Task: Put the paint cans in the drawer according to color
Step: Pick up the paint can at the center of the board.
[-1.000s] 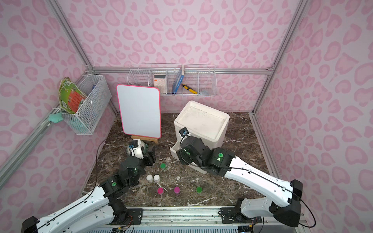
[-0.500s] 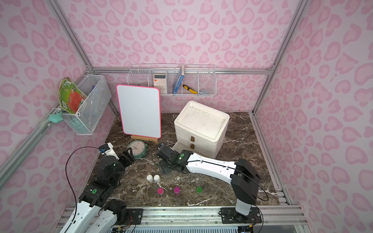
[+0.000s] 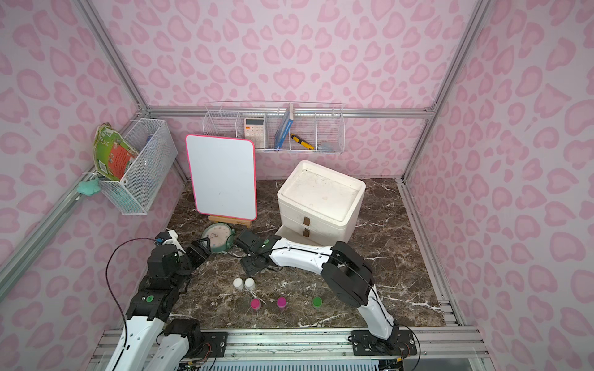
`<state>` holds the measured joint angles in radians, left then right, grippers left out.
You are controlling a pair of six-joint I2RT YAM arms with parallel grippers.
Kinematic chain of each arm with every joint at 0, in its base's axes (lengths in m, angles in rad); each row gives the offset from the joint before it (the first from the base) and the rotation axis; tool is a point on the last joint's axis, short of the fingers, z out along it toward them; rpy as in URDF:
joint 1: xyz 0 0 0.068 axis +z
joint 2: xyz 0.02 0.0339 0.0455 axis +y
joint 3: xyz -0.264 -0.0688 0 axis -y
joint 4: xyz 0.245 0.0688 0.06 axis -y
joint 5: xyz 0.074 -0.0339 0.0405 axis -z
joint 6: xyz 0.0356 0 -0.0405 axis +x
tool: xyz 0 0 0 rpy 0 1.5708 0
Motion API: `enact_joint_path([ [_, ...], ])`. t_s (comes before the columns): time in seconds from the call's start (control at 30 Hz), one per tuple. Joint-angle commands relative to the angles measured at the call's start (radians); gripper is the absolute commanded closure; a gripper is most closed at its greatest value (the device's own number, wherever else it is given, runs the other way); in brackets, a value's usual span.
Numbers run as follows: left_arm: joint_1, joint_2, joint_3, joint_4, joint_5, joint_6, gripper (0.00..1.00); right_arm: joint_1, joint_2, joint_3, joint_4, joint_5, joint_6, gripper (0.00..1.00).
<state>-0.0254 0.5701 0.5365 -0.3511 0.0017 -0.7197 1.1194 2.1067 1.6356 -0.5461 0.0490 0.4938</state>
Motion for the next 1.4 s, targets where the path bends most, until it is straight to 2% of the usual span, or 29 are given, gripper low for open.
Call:
enact_joint_path([
  [0.0,0.001,-0.001,0.002,-0.007,0.008,0.003,0.32,0.000,0.031,0.032,-0.039,0.010,0.005,0.36],
  [0.1,0.001,-0.001,0.006,-0.012,0.003,0.011,0.32,0.002,0.061,0.060,-0.068,0.046,0.006,0.40],
  [0.4,0.001,0.002,0.008,-0.017,0.001,0.012,0.33,0.003,0.087,0.076,-0.080,0.081,0.015,0.43],
  [0.6,0.001,0.013,0.013,-0.011,0.004,0.018,0.34,0.003,0.104,0.092,-0.075,0.074,0.015,0.55],
  [0.8,0.002,0.028,0.027,-0.015,0.007,0.032,0.35,0.000,0.109,0.102,-0.076,0.074,0.014,0.73],
  [0.9,0.001,0.021,0.029,-0.023,0.012,0.042,0.35,0.002,0.087,0.096,-0.074,0.081,0.017,0.76],
  [1.03,0.000,0.019,0.011,0.018,0.094,0.101,0.36,0.000,0.016,0.089,-0.091,0.105,0.017,0.78],
  [1.13,-0.014,0.012,-0.048,0.123,0.182,0.116,0.38,-0.006,-0.065,0.068,-0.135,0.156,0.017,0.78],
  [1.23,-0.092,0.001,-0.115,0.262,0.191,0.121,0.40,-0.025,-0.176,0.016,-0.171,0.200,0.020,0.79],
  [1.3,-0.190,0.013,-0.134,0.308,0.129,0.162,0.40,-0.036,-0.259,-0.022,-0.189,0.240,0.022,0.79],
  [1.37,-0.326,0.048,-0.144,0.352,0.033,0.223,0.40,-0.044,-0.343,-0.049,-0.206,0.290,0.023,0.79],
])
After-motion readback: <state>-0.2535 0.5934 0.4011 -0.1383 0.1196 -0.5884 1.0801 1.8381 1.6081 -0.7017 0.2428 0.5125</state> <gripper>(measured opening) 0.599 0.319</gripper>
